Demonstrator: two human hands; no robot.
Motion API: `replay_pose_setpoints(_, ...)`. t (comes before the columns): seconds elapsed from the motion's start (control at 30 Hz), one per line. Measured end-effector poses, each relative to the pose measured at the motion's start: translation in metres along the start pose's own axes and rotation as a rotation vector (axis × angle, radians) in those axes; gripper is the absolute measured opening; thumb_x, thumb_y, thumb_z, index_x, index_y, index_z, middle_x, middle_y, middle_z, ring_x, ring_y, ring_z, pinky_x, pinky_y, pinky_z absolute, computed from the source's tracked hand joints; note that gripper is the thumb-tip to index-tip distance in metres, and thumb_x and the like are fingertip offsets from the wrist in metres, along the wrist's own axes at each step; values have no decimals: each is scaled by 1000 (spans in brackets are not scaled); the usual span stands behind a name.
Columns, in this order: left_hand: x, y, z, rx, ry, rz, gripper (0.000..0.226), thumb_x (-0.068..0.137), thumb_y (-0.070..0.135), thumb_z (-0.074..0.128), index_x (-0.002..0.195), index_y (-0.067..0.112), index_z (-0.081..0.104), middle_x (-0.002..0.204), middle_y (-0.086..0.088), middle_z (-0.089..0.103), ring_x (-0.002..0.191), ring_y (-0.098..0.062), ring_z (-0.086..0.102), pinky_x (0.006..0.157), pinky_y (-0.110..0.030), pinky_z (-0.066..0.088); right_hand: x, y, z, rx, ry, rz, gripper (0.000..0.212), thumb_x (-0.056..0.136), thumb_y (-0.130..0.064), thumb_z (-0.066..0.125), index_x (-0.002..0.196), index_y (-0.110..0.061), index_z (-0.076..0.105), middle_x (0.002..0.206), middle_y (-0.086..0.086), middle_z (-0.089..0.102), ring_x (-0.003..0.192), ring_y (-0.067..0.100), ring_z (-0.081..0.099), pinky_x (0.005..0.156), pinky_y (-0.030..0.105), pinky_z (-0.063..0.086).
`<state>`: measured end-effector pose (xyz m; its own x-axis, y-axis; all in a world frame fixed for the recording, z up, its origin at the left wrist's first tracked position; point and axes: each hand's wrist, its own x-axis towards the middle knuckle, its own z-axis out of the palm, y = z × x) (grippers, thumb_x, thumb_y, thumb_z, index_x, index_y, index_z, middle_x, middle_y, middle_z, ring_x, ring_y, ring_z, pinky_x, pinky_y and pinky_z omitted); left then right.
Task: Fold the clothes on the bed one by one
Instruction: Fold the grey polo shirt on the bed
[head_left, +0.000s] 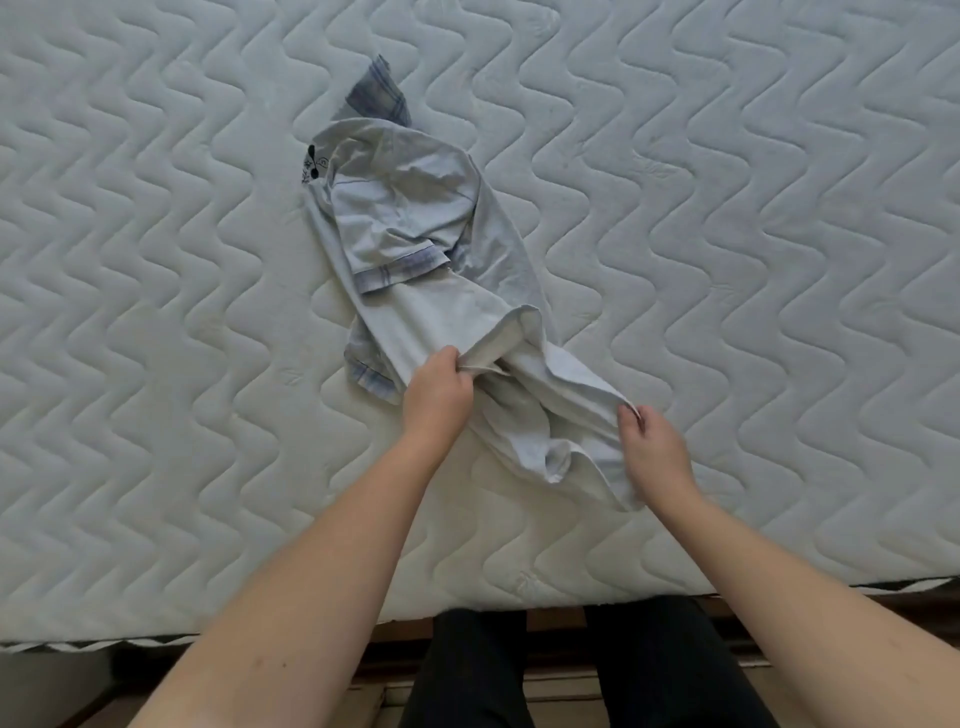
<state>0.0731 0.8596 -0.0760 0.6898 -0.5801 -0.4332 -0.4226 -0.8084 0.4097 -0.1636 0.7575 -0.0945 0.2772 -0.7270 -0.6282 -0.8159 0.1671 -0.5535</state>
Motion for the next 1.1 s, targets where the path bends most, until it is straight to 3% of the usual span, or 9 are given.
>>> replay_pose_setpoints(0.2,-46,-8,-50,-280,38,-51,21,89,19,45,69,22,38,59,5,43,59,-18,40,55,-35,32,-25,-42,-33,41,-211,-74,23,85,-31,72,105,-24,61,92,-4,67,85,17,61,74,32,46)
replay_pose_setpoints(0.3,-67,-16,-77,-257,8,30,10,89,28,56,80,25,52,67,8,57,63,-9,51,58,-29,40,-41,-57,-47,-75,-261,-156,29,83,-17,71,110,-21,61,94,-1,66,89,20,62,70,29,42)
replay_pose_setpoints(0.4,-88,-30,-100,-190,5,86,9,91,29,62,97,22,63,84,3,68,77,-17,59,68,-32,45,-56,-68,-62,-242,-270,-220,33,82,-12,67,113,-20,62,93,0,66,86,20,60,63,26,37)
replay_pose_setpoints(0.53,-117,-48,-134,-253,133,10,5,90,23,64,88,21,68,75,2,67,74,-19,60,62,-30,39,-74,-78,-87,-353,-153,-236,17,84,-16,70,101,-16,68,90,6,68,91,27,63,64,28,34)
replay_pose_setpoints(0.63,-138,-60,-155,-418,247,-95,14,90,24,64,76,21,63,66,0,62,62,-16,55,48,-16,39,-90,-88,-105,-261,-35,-190,7,90,-21,67,90,-15,65,84,7,67,65,12,64,53,22,39)
replay_pose_setpoints(0.73,-154,-61,-171,-495,296,-118,34,93,31,62,69,11,48,58,-5,46,50,-14,43,39,-17,34,-106,-96,-116,-147,17,-139,8,95,-20,58,92,-14,60,78,8,68,43,5,61,37,17,42)
replay_pose_setpoints(0.87,-161,-49,-183,-476,207,-121,33,97,32,55,71,17,43,66,1,46,63,-17,42,59,-33,35,-132,-117,-119,64,27,-195,5,91,-14,64,88,-16,62,84,9,66,66,18,66,49,20,53)
replay_pose_setpoints(0.97,-167,-33,-186,-464,93,-68,30,98,35,53,76,16,49,70,1,51,68,-16,46,60,-26,36,-151,-136,-112,254,-36,-232,11,90,-7,65,90,-19,64,88,9,70,72,16,66,62,21,56)
replay_pose_setpoints(1.1,-174,-16,-191,-399,-24,78,41,84,40,73,68,16,44,61,3,42,58,-13,39,54,-28,31,-166,-168,-102,468,-92,-199,18,97,-14,58,112,-8,65,102,11,69,90,20,64,81,34,55)
